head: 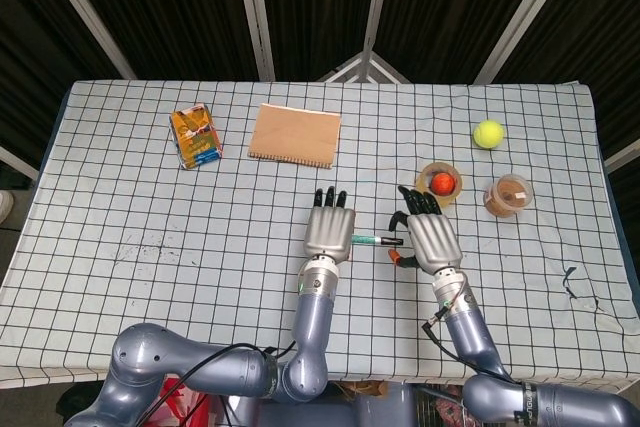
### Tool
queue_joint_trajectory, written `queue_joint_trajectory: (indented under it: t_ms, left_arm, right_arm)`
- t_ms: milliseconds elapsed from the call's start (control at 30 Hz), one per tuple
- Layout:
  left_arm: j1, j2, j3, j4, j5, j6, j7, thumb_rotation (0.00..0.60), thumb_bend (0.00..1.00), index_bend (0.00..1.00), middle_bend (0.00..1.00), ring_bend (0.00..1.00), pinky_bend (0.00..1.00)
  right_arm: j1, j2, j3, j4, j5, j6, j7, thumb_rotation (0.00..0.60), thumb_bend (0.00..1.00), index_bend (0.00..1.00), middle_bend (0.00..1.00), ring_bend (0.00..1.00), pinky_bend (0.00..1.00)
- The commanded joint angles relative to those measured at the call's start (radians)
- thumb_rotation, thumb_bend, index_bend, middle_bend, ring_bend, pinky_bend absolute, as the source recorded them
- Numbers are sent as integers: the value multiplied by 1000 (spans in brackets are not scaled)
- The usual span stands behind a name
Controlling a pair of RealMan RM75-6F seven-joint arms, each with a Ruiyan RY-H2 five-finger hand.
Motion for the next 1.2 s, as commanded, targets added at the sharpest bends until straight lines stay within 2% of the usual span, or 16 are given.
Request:
queue_joint_trajectory:
  t_ms: [33, 400, 867, 1200]
  left_arm:
    - [1, 0, 2, -5, 6, -3, -9, 600, 535, 580, 105, 0, 0]
    - [12, 7, 14, -14, 3, 1, -12, 600, 535, 580, 105, 0, 0]
    - [17, 10, 21, -14, 8, -5, -23, 600, 535, 580, 105, 0, 0]
    - [18, 10, 25, -10, 10, -9, -27, 600, 535, 580, 106, 0, 0]
  right_arm:
    - [5, -6, -1, 7, 6, -2, 3, 600, 297, 494, 49, 6, 0]
    - [16, -17, -6, 34, 14, -4, 21, 600, 328, 540, 49, 14, 0]
    - [21, -17, -17, 42, 23, -11, 39, 600, 342, 547, 49, 14, 0]
    - [24, -18, -22, 52, 21, -13, 53, 600, 378, 629, 49, 31, 0]
